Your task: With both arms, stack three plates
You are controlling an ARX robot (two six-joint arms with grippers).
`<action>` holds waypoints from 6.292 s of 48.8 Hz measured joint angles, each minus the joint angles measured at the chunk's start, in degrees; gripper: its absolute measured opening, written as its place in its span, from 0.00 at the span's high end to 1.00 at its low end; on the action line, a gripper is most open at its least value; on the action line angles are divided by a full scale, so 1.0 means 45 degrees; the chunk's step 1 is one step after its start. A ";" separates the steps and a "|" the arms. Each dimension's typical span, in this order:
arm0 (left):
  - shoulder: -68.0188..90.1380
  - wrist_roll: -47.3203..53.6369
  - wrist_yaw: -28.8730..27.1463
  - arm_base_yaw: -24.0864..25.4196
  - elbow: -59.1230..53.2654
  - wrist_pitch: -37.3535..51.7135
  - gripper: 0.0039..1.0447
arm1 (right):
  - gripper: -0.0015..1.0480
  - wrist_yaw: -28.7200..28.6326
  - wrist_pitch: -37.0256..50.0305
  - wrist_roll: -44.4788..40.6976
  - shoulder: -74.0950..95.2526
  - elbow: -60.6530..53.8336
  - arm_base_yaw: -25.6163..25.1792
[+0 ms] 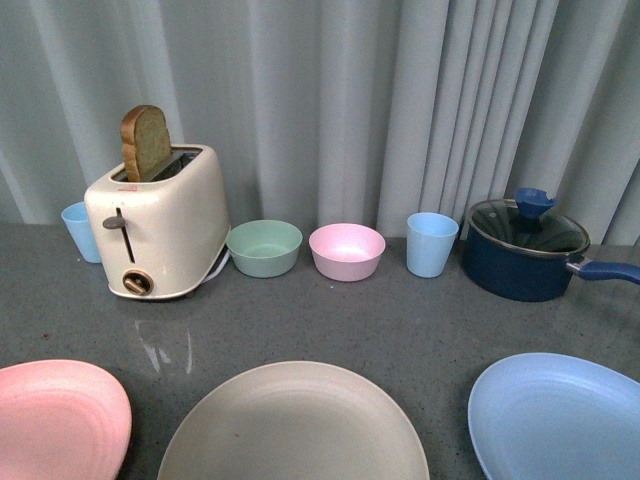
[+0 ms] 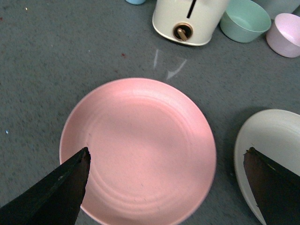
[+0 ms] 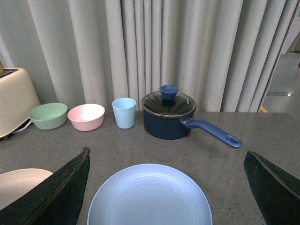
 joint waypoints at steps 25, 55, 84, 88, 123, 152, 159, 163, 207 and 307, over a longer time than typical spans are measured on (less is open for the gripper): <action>0.9044 0.4473 0.0617 0.2555 0.3691 0.2239 0.06 | 0.07 -0.0005 0.0000 0.0000 0.0000 0.0000 0.0000; 1.2128 0.5775 0.0719 0.3196 0.6407 0.0690 0.06 | 0.07 -0.0005 0.0000 0.0000 0.0000 0.0000 0.0000; 1.3299 0.5838 0.1195 0.3351 0.7582 -0.0670 0.06 | 0.07 -0.0005 0.0000 0.0000 0.0000 0.0000 0.0000; 1.3415 0.5853 0.1239 0.3322 0.7669 -0.0826 0.06 | 0.07 0.0000 0.0000 0.0000 0.0000 0.0000 0.0000; 1.3789 0.6271 0.1195 0.2856 0.7849 -0.1472 0.06 | 0.07 0.0000 0.0000 0.0000 0.0000 0.0000 0.0000; 1.3770 0.6076 0.1977 0.3259 0.8111 -0.3070 0.93 | 0.07 -0.0005 0.0000 0.0000 0.0000 0.0000 0.0000; 1.3440 0.6076 0.2249 0.3983 0.9073 -0.4124 0.97 | 0.07 -0.0005 0.0000 0.0000 0.0000 0.0000 0.0000; 1.3226 0.6101 0.2288 0.4658 1.0195 -0.5008 0.97 | 0.07 0.0000 0.0000 0.0005 0.0000 0.0000 0.0000; 0.9024 0.2565 0.3759 -0.1758 0.7538 -0.4979 0.97 | 0.07 0.0000 0.0000 0.0000 0.0000 0.0000 0.0000; 0.7077 0.0267 -0.0180 -0.3133 0.5168 0.3929 0.16 | 0.07 0.0000 0.0000 0.0000 0.0000 0.0000 0.0000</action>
